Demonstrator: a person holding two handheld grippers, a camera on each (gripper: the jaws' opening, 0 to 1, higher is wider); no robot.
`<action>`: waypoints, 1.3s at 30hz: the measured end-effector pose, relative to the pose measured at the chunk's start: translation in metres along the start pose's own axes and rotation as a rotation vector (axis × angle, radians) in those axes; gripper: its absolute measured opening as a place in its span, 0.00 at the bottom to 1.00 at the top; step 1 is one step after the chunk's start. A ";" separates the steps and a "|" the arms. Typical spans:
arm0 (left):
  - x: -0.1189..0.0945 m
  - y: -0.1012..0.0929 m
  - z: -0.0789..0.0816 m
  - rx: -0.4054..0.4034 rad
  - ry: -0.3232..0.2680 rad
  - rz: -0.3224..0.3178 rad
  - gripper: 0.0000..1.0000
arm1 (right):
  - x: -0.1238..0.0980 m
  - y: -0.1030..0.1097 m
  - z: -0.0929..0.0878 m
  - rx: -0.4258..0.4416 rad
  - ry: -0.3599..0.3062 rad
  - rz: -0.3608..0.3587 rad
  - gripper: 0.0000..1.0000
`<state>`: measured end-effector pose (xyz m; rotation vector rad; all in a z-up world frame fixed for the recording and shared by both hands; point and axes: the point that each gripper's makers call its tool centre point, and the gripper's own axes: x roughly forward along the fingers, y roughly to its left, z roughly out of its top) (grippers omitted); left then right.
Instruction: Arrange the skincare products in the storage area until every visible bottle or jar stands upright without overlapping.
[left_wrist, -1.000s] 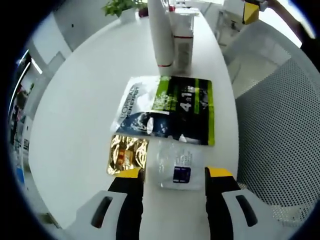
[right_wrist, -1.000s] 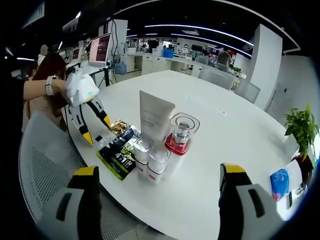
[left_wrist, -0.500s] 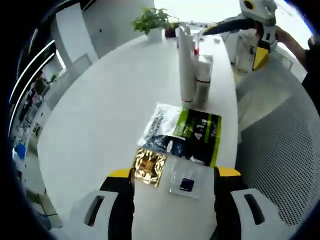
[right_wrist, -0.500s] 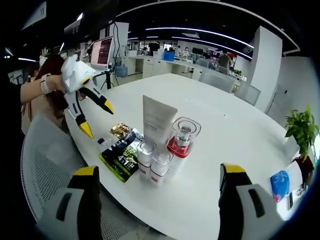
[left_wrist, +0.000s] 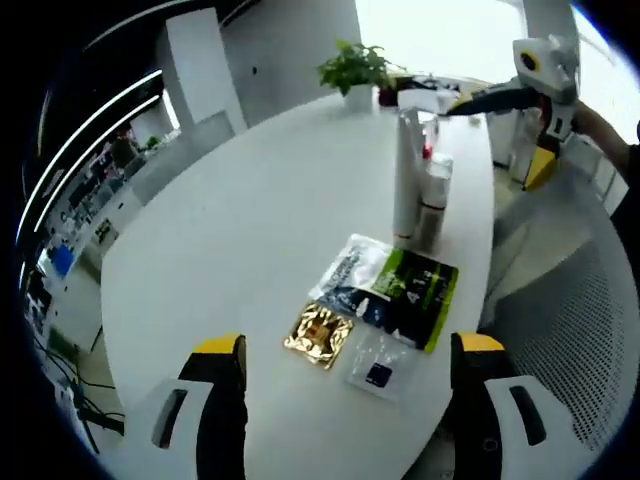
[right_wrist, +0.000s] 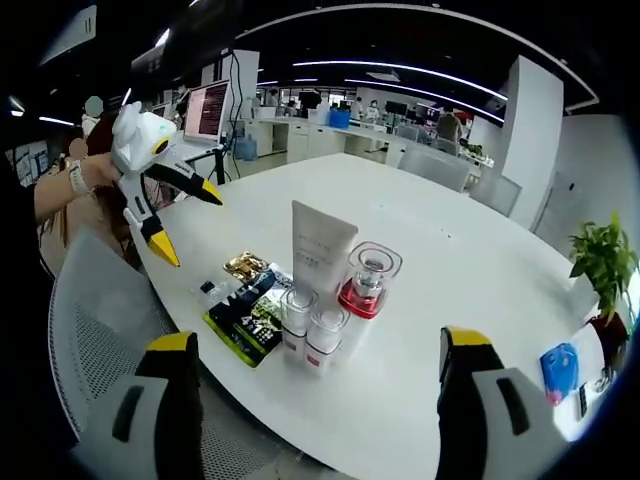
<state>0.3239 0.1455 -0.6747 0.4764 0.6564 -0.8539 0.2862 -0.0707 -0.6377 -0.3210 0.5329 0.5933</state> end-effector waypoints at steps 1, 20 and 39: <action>-0.002 0.000 0.000 0.003 -0.004 0.004 0.86 | 0.000 0.001 0.000 0.000 -0.002 0.001 1.00; -0.047 -0.002 0.000 -0.187 -0.168 0.087 0.97 | -0.007 0.010 -0.003 0.020 -0.005 0.014 1.00; -0.074 0.007 -0.004 -0.322 -0.287 0.151 0.97 | -0.012 0.015 -0.008 0.034 -0.001 0.009 1.00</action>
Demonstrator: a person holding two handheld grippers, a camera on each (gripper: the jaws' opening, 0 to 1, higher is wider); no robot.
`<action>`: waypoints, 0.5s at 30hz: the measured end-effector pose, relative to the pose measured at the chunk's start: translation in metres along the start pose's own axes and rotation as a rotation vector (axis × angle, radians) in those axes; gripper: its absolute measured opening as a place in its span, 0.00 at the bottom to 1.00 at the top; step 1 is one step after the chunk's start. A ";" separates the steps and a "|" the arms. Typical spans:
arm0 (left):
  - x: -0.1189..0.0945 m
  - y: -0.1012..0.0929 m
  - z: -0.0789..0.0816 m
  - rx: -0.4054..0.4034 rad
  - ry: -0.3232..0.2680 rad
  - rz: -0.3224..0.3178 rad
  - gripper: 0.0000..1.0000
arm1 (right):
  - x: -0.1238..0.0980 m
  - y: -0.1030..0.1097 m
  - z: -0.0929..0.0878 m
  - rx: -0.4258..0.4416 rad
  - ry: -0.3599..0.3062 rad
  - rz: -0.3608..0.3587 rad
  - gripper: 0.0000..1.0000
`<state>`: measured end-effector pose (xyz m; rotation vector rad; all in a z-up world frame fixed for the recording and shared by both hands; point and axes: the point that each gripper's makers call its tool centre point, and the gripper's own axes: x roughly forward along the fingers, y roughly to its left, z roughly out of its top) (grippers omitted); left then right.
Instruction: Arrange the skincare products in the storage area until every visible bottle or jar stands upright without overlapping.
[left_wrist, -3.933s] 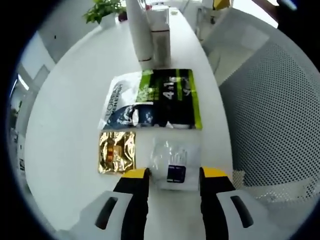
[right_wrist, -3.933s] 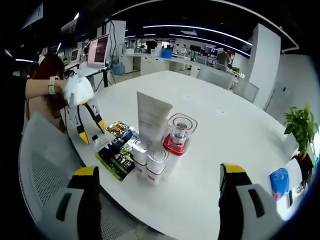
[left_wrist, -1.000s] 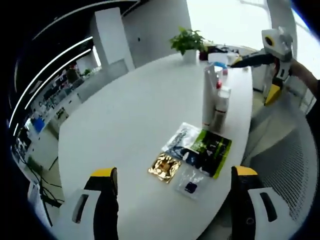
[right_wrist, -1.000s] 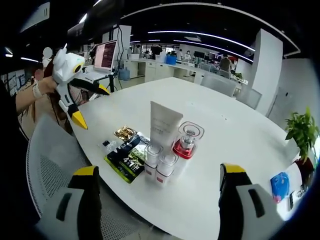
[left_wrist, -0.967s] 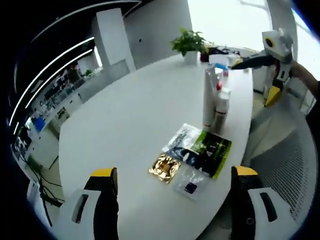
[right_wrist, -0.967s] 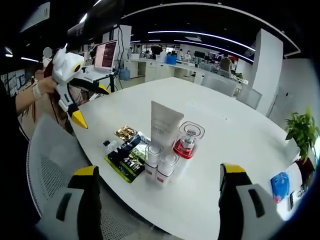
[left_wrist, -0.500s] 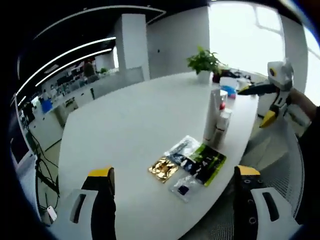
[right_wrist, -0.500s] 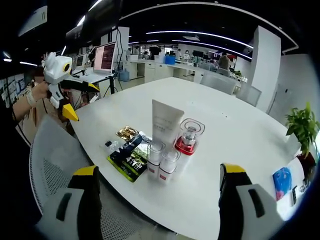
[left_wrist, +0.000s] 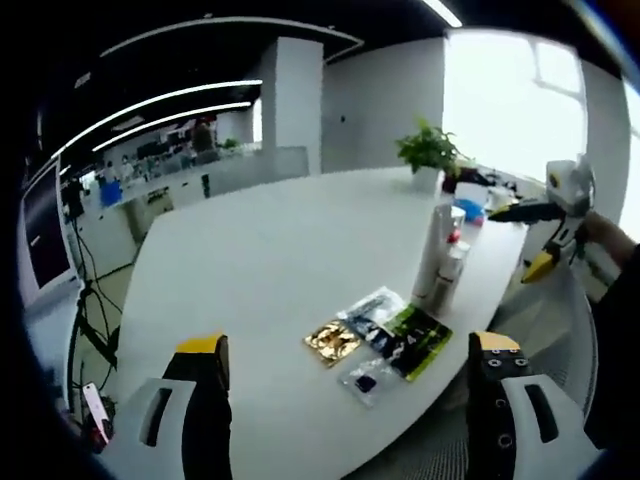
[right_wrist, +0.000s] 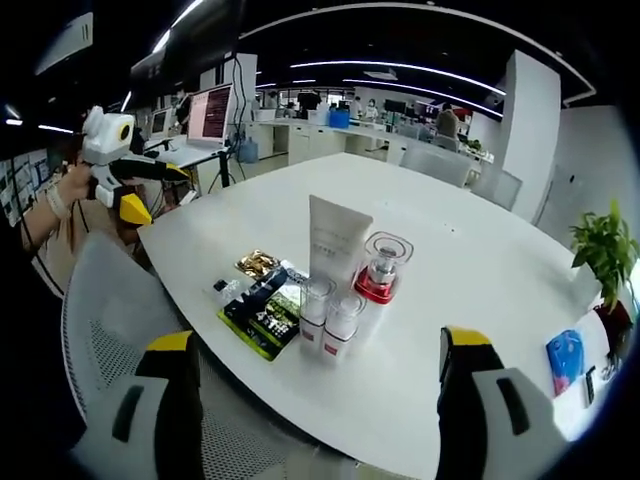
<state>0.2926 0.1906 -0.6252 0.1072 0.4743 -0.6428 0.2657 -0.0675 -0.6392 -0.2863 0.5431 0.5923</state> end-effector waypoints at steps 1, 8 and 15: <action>0.000 0.000 0.000 -0.001 -0.004 0.000 0.97 | -0.001 -0.001 0.000 0.001 -0.001 -0.004 1.00; -0.001 -0.001 -0.003 -0.001 -0.001 0.011 0.97 | 0.000 0.000 -0.003 0.012 0.003 0.002 1.00; -0.004 -0.006 -0.003 -0.014 -0.005 0.011 0.97 | 0.001 0.003 -0.001 0.006 0.002 0.016 1.00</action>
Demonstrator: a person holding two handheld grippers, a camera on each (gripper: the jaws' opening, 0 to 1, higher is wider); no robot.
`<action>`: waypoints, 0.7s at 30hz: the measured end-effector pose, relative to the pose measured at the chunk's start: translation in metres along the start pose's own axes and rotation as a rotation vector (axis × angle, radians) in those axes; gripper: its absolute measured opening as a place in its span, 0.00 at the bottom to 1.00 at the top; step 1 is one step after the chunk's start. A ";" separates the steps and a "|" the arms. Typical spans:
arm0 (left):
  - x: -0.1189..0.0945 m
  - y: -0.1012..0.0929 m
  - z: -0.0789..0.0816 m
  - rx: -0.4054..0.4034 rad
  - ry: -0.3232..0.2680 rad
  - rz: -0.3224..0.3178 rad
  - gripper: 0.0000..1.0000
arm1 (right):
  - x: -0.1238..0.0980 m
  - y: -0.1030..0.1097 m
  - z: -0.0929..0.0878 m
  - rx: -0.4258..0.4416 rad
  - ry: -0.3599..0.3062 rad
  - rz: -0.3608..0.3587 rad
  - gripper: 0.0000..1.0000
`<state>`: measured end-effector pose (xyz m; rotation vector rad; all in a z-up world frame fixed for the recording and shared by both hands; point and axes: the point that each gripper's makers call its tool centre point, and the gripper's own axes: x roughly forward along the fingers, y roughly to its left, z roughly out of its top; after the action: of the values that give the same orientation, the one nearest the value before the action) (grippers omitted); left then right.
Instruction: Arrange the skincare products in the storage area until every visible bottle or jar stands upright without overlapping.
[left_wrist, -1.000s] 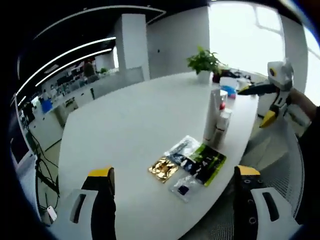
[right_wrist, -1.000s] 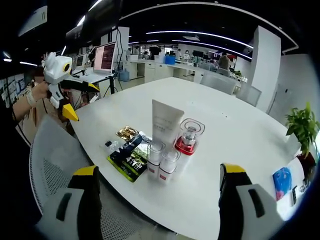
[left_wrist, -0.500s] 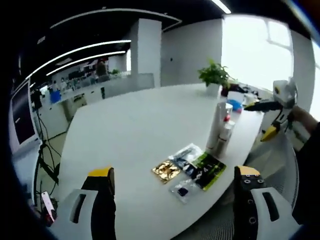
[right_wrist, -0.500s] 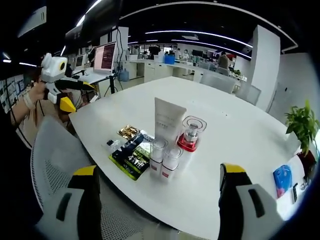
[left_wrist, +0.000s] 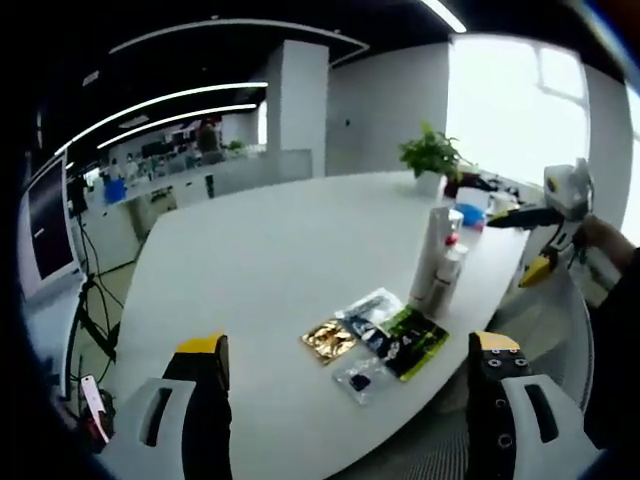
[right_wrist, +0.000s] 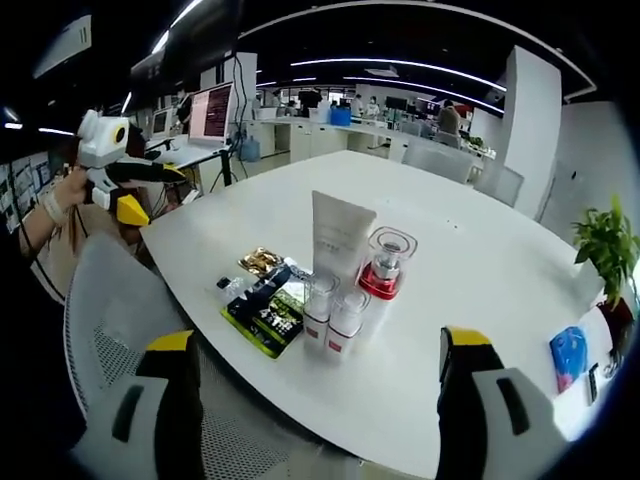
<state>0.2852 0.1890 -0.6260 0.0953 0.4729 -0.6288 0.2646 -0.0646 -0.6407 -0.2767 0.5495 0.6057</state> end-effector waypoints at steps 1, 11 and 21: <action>0.000 0.000 0.000 0.000 0.000 0.000 0.97 | 0.000 0.000 0.001 0.002 -0.004 0.002 1.00; 0.005 0.004 0.005 0.004 -0.012 0.001 0.97 | -0.002 -0.004 0.000 0.008 -0.012 -0.003 1.00; 0.008 -0.001 0.006 0.009 -0.011 -0.002 0.97 | -0.003 -0.006 -0.002 0.016 -0.021 -0.007 1.00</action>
<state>0.2924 0.1830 -0.6243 0.1000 0.4593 -0.6335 0.2658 -0.0714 -0.6400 -0.2562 0.5328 0.5968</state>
